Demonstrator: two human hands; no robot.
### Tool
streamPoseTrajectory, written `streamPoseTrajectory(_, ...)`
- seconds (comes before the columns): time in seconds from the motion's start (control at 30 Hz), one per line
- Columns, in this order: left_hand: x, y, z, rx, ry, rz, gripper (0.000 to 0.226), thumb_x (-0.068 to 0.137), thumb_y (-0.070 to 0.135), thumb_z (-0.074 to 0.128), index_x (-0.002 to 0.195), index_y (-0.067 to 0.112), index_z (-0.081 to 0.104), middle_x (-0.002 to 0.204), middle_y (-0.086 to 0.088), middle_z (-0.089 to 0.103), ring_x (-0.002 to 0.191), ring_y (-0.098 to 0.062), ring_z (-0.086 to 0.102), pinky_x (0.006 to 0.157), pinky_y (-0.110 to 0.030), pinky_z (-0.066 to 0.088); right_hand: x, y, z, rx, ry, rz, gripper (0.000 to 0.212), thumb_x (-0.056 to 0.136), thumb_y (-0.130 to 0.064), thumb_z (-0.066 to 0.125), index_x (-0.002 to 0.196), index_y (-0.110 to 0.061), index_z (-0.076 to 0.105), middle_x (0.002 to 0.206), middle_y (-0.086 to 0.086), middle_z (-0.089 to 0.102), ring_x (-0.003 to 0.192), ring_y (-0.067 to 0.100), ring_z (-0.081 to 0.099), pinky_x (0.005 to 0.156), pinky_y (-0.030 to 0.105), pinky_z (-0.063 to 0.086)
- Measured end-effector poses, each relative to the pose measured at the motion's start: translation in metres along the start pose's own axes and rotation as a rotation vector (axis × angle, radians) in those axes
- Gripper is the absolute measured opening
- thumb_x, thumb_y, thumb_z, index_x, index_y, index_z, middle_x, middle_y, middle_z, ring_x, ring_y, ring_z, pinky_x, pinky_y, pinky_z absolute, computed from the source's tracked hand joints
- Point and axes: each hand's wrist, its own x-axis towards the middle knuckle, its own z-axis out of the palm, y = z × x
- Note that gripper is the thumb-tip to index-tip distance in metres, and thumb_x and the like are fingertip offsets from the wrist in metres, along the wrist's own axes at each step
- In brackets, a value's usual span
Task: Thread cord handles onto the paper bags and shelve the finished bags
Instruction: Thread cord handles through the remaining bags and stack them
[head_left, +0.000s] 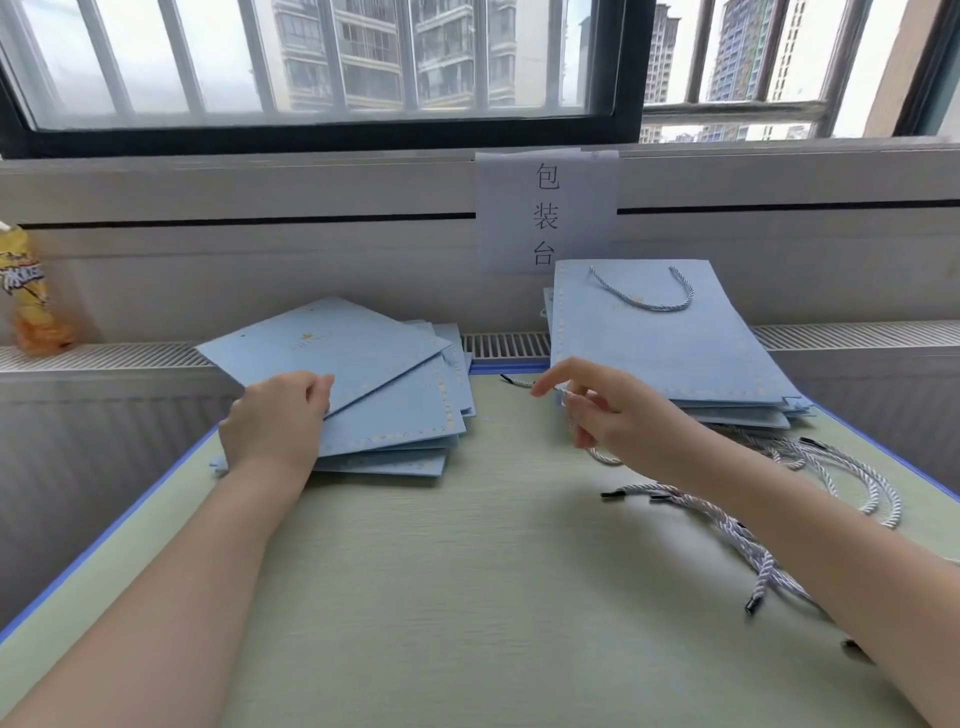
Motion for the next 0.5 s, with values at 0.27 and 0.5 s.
streamPoseTrajectory(0.27, 0.005, -0.004, 0.005, 0.075, -0.174, 0.0, 0.051, 0.09, 0.05, 0.053, 0.127, 0.013, 0.054, 0.122, -0.016, 0.059, 0.118, -0.034, 0.045, 0.088, -0.04, 0.041, 0.001, 0.0, 0.006, 0.06, -0.002, 0.044, 0.034, 0.096, -0.004, 0.043, 0.085, -0.029, 0.062, 0.08, -0.006, 0.06, 0.064, 0.011, 0.058, 0.053, 0.009, 0.037)
streamPoseTrajectory(0.5, -0.004, 0.007, -0.001, 0.343, -0.07, 0.11, 0.042, 0.103, 0.035, 0.029, 0.106, 0.005, 0.059, 0.102, -0.019, 0.062, 0.095, -0.037, 0.057, 0.067, -0.034, 0.035, 0.0, -0.004, 0.008, 0.032, -0.028, 0.045, 0.031, 0.096, -0.005, 0.042, 0.09, -0.028, 0.062, 0.084, -0.006, 0.064, 0.063, 0.002, 0.059, 0.06, 0.011, 0.043)
